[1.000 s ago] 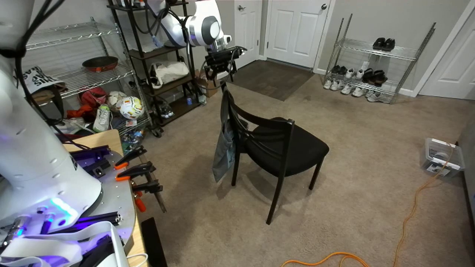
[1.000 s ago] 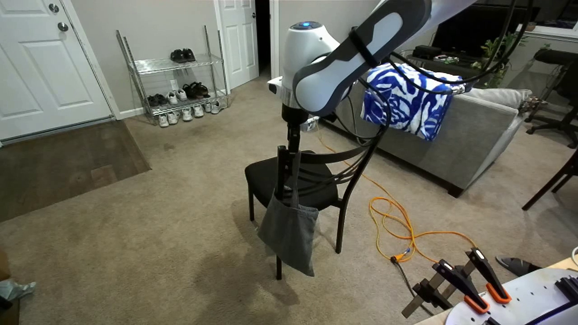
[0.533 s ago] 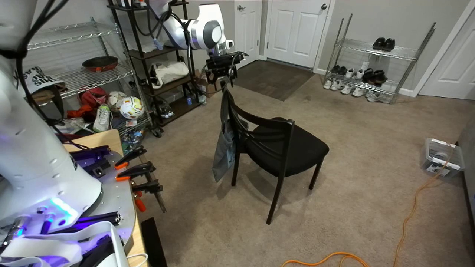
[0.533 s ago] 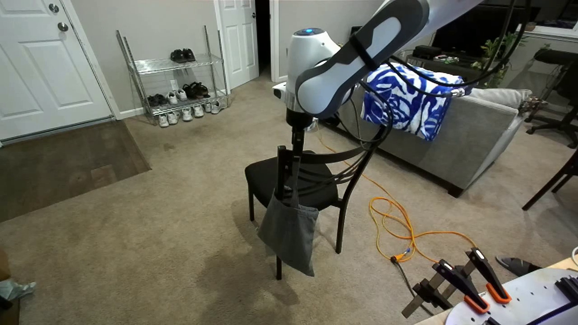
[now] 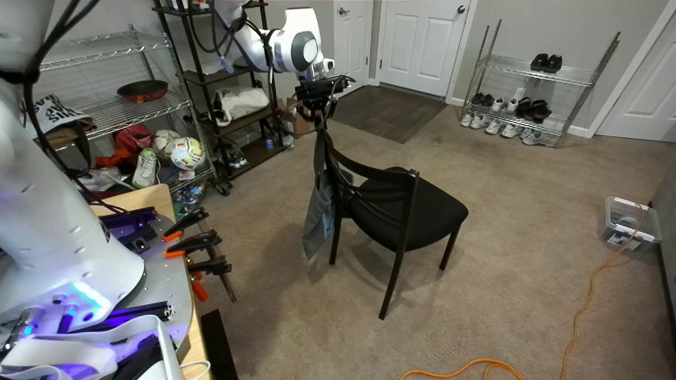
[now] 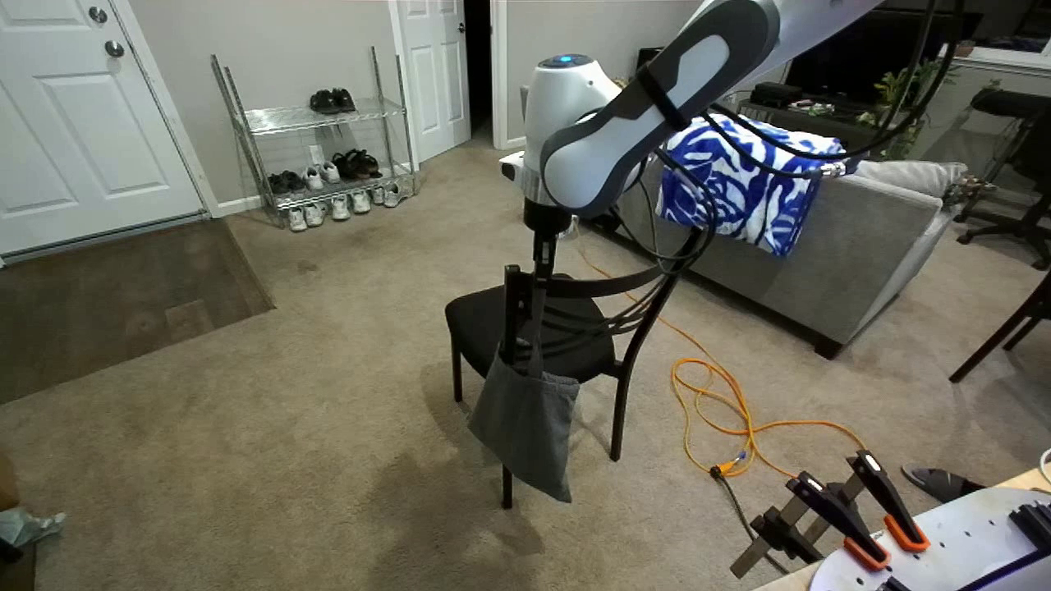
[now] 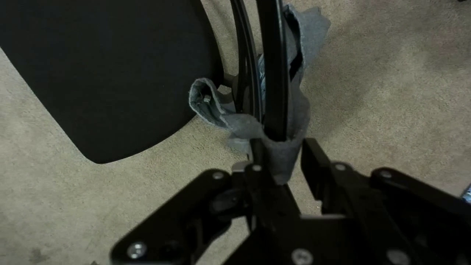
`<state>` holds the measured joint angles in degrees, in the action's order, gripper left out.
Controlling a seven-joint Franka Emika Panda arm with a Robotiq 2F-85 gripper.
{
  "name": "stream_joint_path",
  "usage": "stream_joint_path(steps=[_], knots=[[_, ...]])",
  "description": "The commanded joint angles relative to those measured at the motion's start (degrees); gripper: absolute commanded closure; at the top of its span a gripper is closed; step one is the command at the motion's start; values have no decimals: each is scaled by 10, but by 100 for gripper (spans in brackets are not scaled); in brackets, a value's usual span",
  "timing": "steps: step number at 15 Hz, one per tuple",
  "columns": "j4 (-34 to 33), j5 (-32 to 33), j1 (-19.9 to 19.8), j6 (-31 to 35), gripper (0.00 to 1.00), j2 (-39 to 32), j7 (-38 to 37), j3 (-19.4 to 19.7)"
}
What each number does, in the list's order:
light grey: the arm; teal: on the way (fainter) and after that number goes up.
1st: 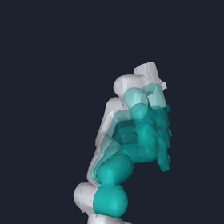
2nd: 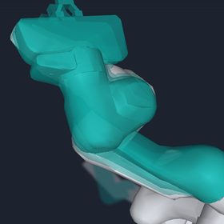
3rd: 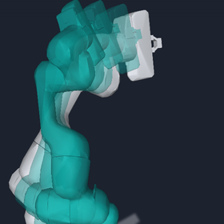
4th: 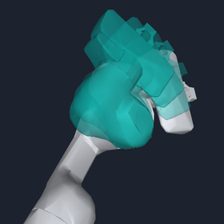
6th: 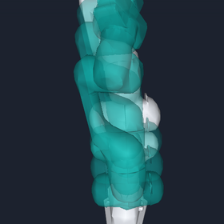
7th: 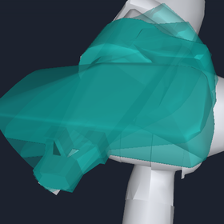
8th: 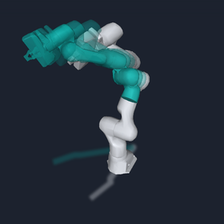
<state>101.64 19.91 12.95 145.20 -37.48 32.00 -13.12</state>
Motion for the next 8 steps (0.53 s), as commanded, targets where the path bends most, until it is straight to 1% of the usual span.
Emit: stream_joint_path(steps=[1,3,4,8], knots=[[25,6,5,9,97,30,-12,1],[25,5,4,9,98,32,-11,1],[25,4,4,10,95,32,-11,0],[27,4,3,11,95,36,-12,-1]])
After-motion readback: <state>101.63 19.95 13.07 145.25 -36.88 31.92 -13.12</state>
